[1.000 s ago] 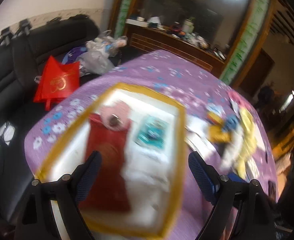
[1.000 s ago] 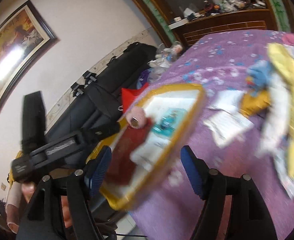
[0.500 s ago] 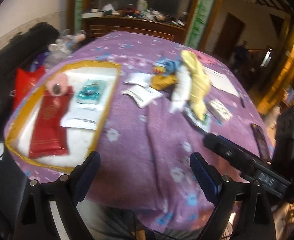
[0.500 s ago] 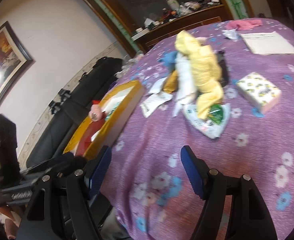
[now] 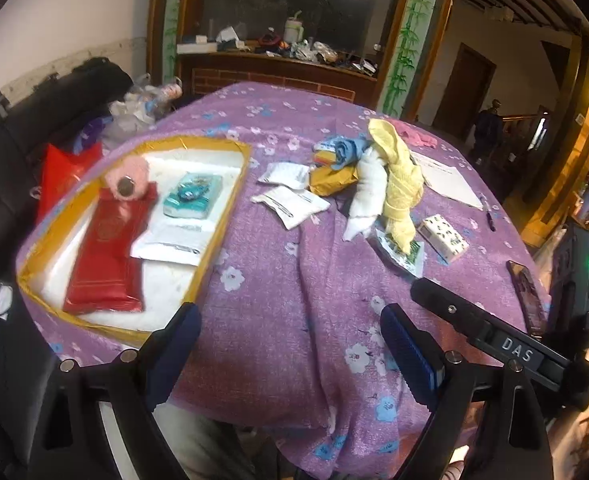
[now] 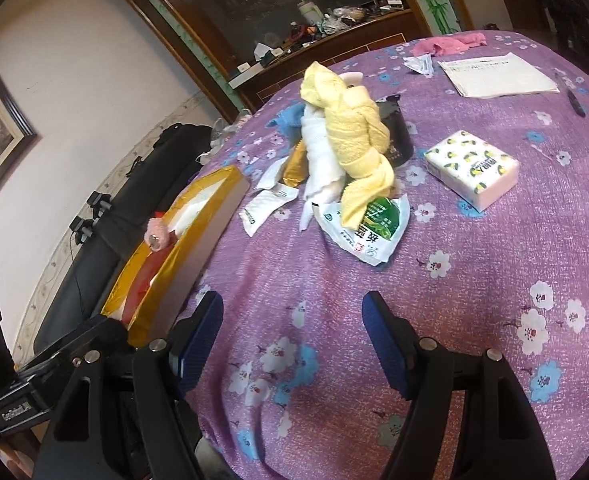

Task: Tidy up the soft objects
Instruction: 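Grasp the yellow towel with the left tool while the right tool grasps the lemon-print tissue pack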

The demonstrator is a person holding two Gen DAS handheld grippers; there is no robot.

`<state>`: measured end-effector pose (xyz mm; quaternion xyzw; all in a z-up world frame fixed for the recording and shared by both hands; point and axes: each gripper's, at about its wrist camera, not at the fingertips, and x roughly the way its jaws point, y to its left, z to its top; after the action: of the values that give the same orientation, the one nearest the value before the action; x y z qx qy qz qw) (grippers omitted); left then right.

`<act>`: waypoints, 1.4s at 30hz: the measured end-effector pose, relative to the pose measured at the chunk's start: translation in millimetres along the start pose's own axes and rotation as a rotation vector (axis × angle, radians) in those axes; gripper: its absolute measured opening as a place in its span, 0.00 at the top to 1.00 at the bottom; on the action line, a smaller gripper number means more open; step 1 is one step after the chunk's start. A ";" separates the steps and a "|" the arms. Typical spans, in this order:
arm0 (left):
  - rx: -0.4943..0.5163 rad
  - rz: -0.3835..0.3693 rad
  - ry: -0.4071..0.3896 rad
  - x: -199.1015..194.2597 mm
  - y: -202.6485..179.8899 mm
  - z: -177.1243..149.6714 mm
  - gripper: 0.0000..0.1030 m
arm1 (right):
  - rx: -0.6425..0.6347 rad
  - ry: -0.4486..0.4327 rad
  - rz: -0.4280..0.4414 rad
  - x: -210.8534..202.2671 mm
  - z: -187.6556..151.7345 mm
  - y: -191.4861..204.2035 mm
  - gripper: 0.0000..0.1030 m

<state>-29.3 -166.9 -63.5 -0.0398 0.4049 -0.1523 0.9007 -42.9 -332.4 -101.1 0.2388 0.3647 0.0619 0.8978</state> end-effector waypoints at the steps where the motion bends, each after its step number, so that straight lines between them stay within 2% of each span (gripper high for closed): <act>1: 0.001 -0.017 0.009 3.0 0.2 1.7 0.09 | -0.001 0.002 0.013 1.3 0.9 0.3 0.31; 6: 0.010 -0.034 -0.006 10.1 -3.9 9.8 0.09 | 0.020 0.010 0.042 6.5 5.9 -5.3 0.31; 9: -0.001 -0.056 0.023 23.8 -6.6 17.2 0.09 | 0.019 0.020 0.052 12.0 12.6 -12.2 0.31; 16: -0.004 -0.087 0.098 59.1 -18.1 31.4 0.09 | 0.075 0.027 0.023 23.4 30.2 -36.7 0.31; 20: 0.001 -0.085 0.103 70.5 -24.8 38.1 0.09 | 0.060 0.031 -0.003 27.6 37.3 -43.5 0.31; 26: 0.005 -0.095 0.128 85.5 -29.3 47.3 0.09 | 0.075 0.033 0.012 27.8 46.5 -51.7 0.31; 31: -0.008 -0.108 0.139 97.1 -34.1 56.1 0.09 | 0.094 0.041 -0.009 26.3 57.9 -62.5 0.31; 34: -0.003 -0.125 0.145 103.6 -40.9 60.7 0.10 | 0.119 0.018 -0.015 18.2 67.6 -73.3 0.31; 37: 0.014 -0.141 0.148 110.0 -50.9 65.4 0.10 | 0.118 0.007 -0.035 12.6 82.6 -83.4 0.31; 42: 0.105 -0.147 0.136 117.3 -74.6 69.4 0.10 | 0.078 -0.049 -0.161 13.5 108.2 -94.0 0.31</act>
<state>77.6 -277.4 -86.6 -0.0117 0.4526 -0.2412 0.8584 35.1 -452.6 -87.0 0.2450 0.3628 -0.0306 0.8986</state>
